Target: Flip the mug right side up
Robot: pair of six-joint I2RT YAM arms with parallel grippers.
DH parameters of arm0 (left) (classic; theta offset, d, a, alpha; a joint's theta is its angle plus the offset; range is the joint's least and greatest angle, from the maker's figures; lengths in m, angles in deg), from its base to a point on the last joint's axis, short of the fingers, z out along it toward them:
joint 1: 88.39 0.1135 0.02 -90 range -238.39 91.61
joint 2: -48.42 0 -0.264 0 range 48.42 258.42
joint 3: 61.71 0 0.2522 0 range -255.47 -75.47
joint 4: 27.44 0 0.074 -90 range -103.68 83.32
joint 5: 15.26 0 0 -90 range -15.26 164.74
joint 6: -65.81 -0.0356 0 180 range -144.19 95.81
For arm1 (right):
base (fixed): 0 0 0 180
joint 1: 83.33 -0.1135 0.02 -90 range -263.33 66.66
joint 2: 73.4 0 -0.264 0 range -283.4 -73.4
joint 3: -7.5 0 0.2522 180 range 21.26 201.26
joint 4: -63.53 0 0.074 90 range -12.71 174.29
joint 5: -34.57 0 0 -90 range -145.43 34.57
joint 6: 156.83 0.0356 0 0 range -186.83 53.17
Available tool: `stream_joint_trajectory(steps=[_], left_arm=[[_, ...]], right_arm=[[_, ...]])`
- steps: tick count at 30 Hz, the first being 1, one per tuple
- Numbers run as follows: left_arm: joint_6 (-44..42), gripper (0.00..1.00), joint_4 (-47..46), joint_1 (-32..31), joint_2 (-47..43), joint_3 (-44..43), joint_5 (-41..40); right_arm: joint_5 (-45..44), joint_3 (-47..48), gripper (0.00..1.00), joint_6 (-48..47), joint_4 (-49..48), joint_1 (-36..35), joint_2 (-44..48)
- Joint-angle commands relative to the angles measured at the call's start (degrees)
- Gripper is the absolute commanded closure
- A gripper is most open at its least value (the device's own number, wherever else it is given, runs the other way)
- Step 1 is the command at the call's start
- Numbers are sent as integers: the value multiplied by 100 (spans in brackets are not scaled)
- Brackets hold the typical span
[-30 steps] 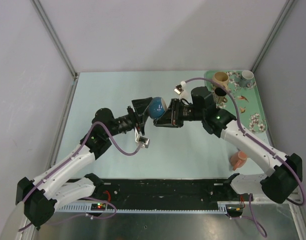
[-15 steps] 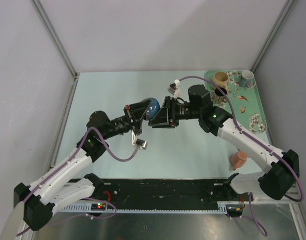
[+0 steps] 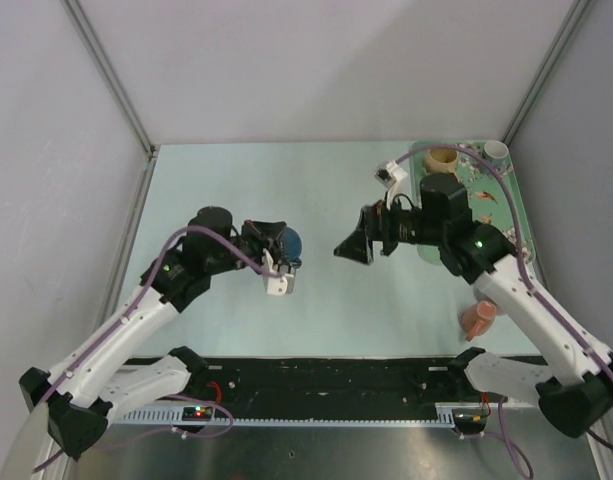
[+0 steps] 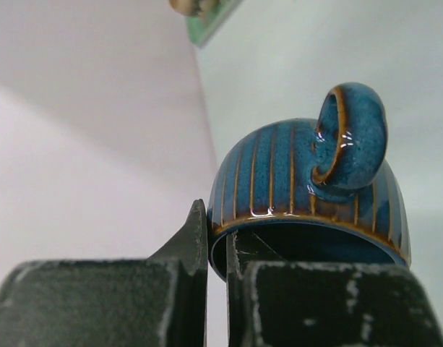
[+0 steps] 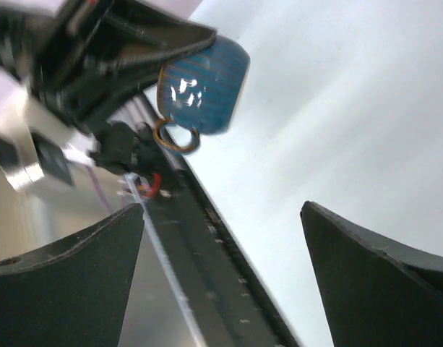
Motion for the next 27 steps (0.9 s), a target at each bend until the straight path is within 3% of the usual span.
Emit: stream_joint_trajectory(steps=[1,4,7,16,27], left_arm=[[1750,100,2097,-14,357,-1467,-405],[2665,100,3191,-12,744,-2173,-230],[3737,100,3816,-11,1015,-2620,-119],[5222,100,4212,-6,1295,-3221,-413],[5386,100,4248,-10,1344,-3311,-438]], right_arm=[[-693,24,6,-3459,788,-592,691],[-474,-158,8,-5219,1039,-1151,776],[-274,-187,17,-5601,614,-1433,577],[-245,-193,23,-5262,-1514,-2069,-187],[261,-179,54,-4138,-2867,-2098,-666]])
